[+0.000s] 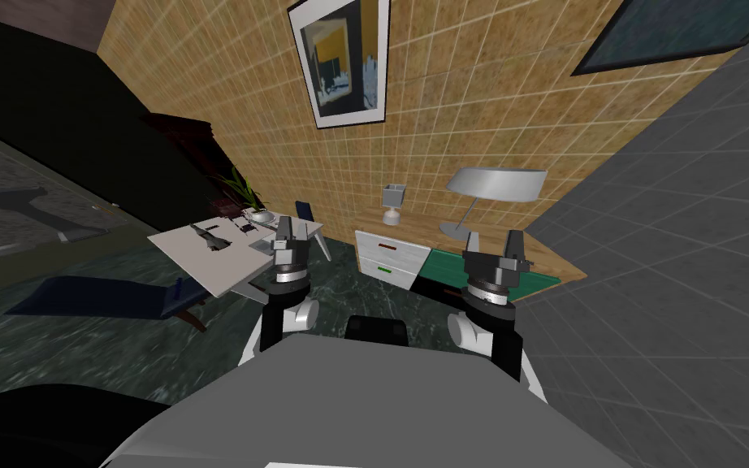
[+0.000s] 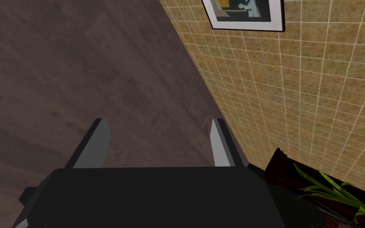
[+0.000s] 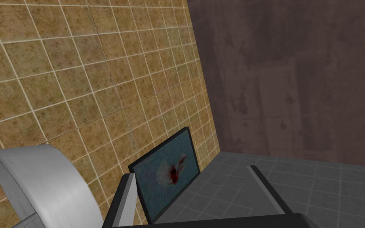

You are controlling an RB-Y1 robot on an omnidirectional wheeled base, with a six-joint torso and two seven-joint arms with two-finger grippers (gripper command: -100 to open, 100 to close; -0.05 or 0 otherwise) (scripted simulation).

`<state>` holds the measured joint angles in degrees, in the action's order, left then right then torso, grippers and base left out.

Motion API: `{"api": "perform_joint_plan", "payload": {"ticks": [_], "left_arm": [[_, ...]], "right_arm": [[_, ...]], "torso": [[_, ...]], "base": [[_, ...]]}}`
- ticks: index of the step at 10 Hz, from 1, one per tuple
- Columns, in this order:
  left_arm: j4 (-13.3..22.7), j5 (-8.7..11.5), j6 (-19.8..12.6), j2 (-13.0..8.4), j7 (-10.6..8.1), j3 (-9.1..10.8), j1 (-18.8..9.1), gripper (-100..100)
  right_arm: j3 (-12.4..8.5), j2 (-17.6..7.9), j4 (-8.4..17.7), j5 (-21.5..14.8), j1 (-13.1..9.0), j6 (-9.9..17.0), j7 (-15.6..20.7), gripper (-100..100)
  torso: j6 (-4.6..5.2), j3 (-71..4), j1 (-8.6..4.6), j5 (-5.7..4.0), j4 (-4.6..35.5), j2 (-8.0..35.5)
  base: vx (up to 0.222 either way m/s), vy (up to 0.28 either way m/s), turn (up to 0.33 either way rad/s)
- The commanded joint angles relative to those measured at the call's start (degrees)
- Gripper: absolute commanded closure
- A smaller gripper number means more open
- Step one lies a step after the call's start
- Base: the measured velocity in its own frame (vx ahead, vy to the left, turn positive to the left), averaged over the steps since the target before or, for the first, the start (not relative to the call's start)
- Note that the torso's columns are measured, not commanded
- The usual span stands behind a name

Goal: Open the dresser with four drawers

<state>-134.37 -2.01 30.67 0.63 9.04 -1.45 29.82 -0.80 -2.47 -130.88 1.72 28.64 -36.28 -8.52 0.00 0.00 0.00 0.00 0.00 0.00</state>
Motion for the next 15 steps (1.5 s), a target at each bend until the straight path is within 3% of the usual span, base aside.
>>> {"api": "perform_joint_plan", "payload": {"ticks": [1, 9, 10, 12, 15], "left_arm": [[0.0, 0.0, 0.0, 0.0, 0.0, 0.0, 0.0, 0], [-0.02, 0.0, 0.01, 0.0, 0.0, 0.0, 0.0, 0], [-0.02, 0.0, 0.01, 0.0, 0.0, 0.0, 0.0, 0], [0.01, 0.0, 0.0, 0.01, 0.0, 0.0, 0.01, 0], [0.01, 0.0, 0.0, 0.0, 0.0, 0.0, 0.01, 0]], "right_arm": [[0.0, 0.0, 0.0, 0.0, 0.0, 0.0, 0.0, 0], [0.0, 0.0, -0.02, 0.0, 0.0, -0.01, 0.0, 0], [-0.04, -1.83, 0.7, -0.65, -0.26, 0.25, 2.19, -100], [-0.09, -3.34, 1.75, -1.62, -0.64, 0.62, 5.33, -100], [-0.15, -4.7, 3.21, -2.96, -1.18, 1.13, 9.83, -100]], "torso": [[0.0, -4.67, 0.0, 0.0, 2.35, 2.32], [0.0, -70.73, 0.0, 0.0, 35.37, 35.39], [0.0, -79.19, 0.0, 0.0, 39.6, 39.62], [0.0, -84.34, 0.16, 0.05, 42.01, 41.95], [0.0, -84.55, -0.09, -0.02, 42.29, 42.32]], "base": [[0.0, 0.0, 0.0], [0.0, 0.0, 0.0], [0.039, 0.03, -0.027], [0.062, 0.071, -0.038], [0.062, 0.065, -0.026]]}}
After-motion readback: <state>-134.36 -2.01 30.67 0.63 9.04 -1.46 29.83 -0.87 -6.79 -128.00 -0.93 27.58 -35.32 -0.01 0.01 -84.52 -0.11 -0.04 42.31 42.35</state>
